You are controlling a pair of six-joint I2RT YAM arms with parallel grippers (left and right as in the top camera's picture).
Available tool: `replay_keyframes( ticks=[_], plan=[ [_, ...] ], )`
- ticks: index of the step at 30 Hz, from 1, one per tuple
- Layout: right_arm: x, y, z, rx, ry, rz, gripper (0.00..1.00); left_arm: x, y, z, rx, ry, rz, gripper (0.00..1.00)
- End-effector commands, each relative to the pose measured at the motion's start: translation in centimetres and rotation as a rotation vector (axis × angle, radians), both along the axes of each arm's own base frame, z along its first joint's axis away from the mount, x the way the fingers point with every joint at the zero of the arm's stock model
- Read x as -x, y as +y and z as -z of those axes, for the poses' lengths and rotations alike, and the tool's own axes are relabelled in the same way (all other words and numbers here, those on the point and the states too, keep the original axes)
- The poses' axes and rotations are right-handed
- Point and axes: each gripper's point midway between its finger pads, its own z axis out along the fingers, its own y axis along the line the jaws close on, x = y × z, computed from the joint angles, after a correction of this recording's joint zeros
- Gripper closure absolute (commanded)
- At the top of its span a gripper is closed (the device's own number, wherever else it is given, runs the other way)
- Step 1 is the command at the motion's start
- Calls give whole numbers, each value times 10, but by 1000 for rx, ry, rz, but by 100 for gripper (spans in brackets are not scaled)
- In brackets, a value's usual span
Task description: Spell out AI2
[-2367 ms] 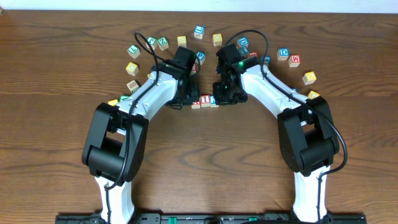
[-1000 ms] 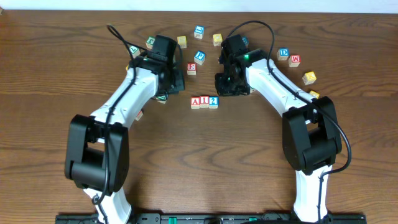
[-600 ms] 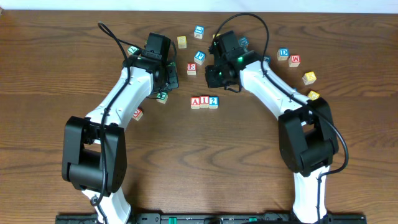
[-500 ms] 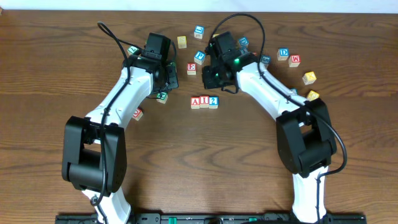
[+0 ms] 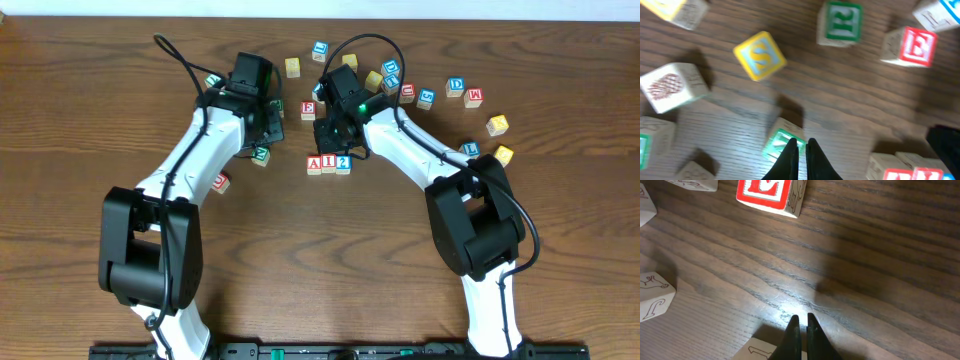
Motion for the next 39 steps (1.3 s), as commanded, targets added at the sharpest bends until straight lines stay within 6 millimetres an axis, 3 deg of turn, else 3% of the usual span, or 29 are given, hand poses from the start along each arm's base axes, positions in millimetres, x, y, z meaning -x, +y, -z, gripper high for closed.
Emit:
replay_keyframes(
  ticks=[1, 7, 20, 39],
  plan=[
    [-5, 3, -3, -3, -13, 14, 99, -4, 24, -4, -18, -12, -67, 92],
    [-3, 5, 5, 1, -1, 17, 99, -4, 38, -4, -21, -5, -98, 92],
    [10, 13, 8, 10, 26, -10, 99, -4, 38, -4, -21, -5, -98, 92],
    [20, 7, 13, 28, 81, 24, 99, -2, 38, -3, -23, 6, -98, 92]
  ],
)
